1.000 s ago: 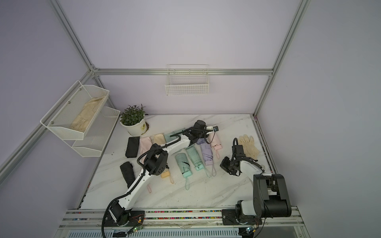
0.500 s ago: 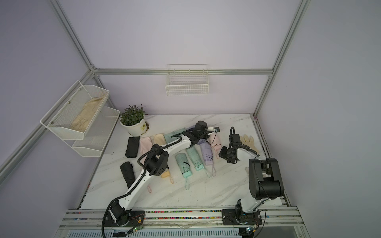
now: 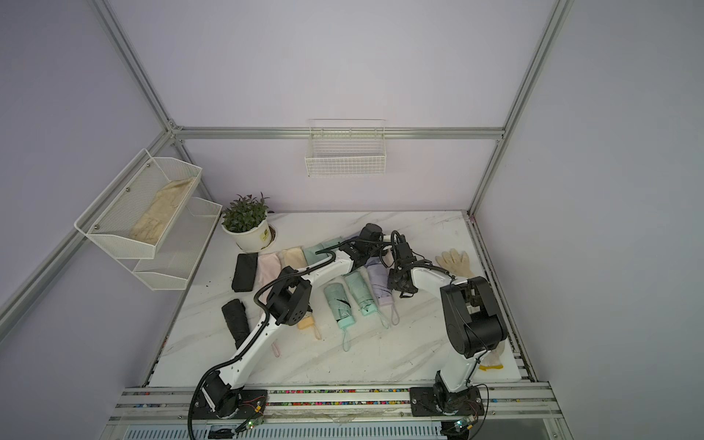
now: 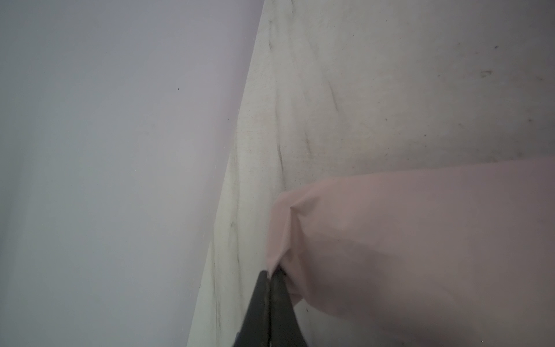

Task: Take umbrellas out of sleeves
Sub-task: Take out the umbrella from the umbrella sleeve.

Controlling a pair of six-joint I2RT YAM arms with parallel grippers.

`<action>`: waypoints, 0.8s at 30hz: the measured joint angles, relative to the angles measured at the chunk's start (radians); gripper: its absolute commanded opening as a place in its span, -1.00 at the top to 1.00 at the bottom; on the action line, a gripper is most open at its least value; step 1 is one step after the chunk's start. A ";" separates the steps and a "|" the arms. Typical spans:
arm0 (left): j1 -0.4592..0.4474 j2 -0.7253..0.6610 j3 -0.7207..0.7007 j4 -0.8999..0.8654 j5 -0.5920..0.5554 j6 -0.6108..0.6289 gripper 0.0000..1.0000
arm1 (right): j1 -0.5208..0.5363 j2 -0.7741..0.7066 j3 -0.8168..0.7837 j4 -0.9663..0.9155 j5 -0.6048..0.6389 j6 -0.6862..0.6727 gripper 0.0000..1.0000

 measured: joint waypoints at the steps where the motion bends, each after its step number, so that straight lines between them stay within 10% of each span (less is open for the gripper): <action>1: 0.000 0.000 0.000 0.000 0.000 0.000 1.00 | 0.000 0.004 -0.001 -0.003 0.011 0.002 0.03; 15: 0.000 0.000 0.000 0.000 0.000 0.000 1.00 | 0.000 0.016 0.004 -0.019 0.070 0.005 0.98; 24: -0.004 0.000 0.000 -0.006 0.005 -0.006 1.00 | 0.000 -0.055 -0.062 -0.037 0.067 0.010 1.00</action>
